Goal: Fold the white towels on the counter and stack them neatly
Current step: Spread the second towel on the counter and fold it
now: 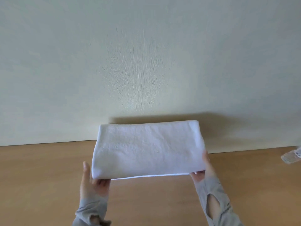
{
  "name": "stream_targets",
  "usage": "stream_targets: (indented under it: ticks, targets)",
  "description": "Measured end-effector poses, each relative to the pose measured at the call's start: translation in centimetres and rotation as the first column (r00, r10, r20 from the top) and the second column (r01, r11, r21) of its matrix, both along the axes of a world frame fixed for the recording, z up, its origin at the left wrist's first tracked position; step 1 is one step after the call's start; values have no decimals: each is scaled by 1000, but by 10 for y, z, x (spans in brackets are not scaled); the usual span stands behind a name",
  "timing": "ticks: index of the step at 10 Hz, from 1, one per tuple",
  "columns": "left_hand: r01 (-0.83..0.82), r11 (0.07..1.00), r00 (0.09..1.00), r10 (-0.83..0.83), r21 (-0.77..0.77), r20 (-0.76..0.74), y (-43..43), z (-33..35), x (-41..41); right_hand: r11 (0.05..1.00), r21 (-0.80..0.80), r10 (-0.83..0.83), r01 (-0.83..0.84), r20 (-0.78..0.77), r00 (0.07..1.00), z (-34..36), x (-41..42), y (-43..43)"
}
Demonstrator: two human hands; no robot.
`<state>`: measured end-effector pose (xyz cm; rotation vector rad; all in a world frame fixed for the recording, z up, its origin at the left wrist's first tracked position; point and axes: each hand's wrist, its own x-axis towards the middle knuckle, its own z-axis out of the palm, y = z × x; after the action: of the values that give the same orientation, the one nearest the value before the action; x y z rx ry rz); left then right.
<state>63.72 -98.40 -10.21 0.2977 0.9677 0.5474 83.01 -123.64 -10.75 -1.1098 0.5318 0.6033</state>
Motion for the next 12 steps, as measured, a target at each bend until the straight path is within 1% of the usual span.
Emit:
stream_targets:
  ticks: [1, 2, 3, 4, 5, 6, 7, 8, 9, 10, 11, 12]
  targets:
    - [280, 955, 947, -259, 98, -191, 37, -2, -7, 982, 34, 183, -185, 61, 981, 2, 26, -15]
    - [594, 785, 761, -476, 176, -442, 66, 6, 3, 914, -157, 387, -375, 52, 921, 23, 51, -9]
    - [751, 642, 588, -540, 156, -603, 87, 18, 20, 716, -477, 525, -509, -112, 844, 45, 67, 14]
    - [834, 526, 501, -593, 168, -631, 94, 30, 48, 631, -579, 564, -517, -116, 818, 51, 76, 33]
    - [821, 503, 542, -539, 269, -645, 88, 39, 67, 659, -603, 572, -449, 14, 820, 51, 81, 42]
    - [757, 448, 628, -297, 476, -719, 83, 38, 68, 730, -599, 528, -328, 189, 828, 43, 81, 38]
    - [740, 395, 646, -193, 544, -739, 86, 39, 69, 687, -696, 536, -207, 295, 791, 34, 85, 35]
    - [773, 375, 604, -185, 512, -776, 90, 37, 79, 536, -834, 615, -134, 277, 738, 28, 93, 44]
    - [850, 323, 482, -155, 417, -862, 90, 29, 83, 335, -939, 683, -74, 188, 706, 24, 96, 55]
    - [889, 218, 404, 42, 403, -914, 90, 22, 87, 219, -975, 727, 34, 187, 661, 24, 95, 58]
    - [864, 157, 440, 225, 478, -869, 88, 25, 92, 124, -978, 754, 167, 203, 625, 29, 91, 61]
    - [818, 58, 514, 371, 572, -773, 86, 28, 93, 96, -955, 761, 281, 252, 598, 35, 90, 63]
